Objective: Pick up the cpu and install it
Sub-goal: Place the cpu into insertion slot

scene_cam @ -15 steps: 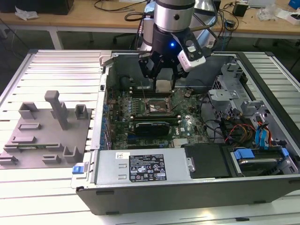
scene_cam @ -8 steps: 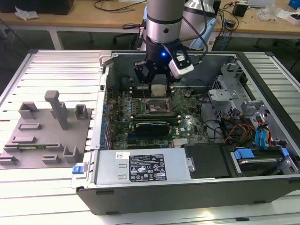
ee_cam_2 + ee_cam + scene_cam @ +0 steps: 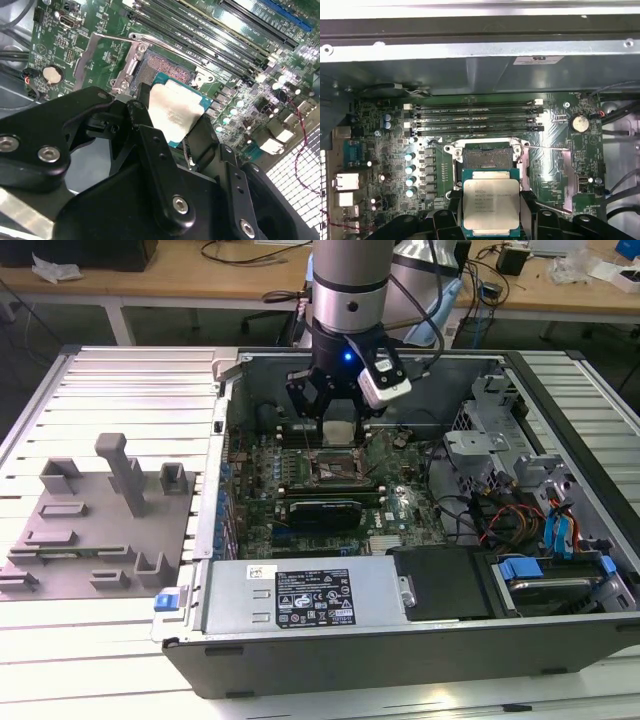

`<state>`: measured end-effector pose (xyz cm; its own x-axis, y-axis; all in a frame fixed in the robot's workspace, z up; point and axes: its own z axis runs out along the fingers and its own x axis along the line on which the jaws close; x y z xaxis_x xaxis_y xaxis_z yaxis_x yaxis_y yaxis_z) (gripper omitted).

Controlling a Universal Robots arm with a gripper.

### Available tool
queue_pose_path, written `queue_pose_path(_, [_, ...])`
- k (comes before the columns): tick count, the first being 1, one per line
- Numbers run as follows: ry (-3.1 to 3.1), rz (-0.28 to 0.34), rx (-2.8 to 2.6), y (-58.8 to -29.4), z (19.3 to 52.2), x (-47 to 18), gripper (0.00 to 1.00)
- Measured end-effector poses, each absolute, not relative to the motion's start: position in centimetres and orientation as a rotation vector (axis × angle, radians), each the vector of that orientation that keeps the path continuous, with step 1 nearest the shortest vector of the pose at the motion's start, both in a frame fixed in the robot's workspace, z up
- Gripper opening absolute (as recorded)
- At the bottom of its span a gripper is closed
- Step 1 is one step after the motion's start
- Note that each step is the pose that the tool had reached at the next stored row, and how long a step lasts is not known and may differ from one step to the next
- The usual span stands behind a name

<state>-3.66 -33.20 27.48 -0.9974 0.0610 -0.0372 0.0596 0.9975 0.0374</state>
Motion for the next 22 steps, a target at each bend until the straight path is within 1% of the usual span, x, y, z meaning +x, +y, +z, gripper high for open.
queue_pose_path(22, [2.876, 0.033, 1.137, -33.2, 27.45, -3.66, 0.55])
